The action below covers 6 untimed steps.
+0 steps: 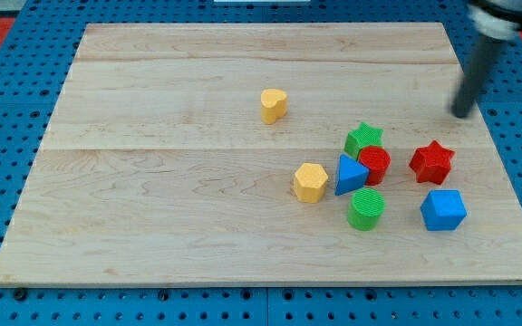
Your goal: Move the red star and the green star closer to the yellow heart
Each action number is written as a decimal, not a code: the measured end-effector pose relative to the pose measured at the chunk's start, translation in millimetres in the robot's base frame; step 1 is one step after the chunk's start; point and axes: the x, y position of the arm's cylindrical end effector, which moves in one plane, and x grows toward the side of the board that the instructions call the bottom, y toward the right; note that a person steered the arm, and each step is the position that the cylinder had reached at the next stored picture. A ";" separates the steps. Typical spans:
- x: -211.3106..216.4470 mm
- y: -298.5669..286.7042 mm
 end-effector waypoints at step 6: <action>6.7 -233.3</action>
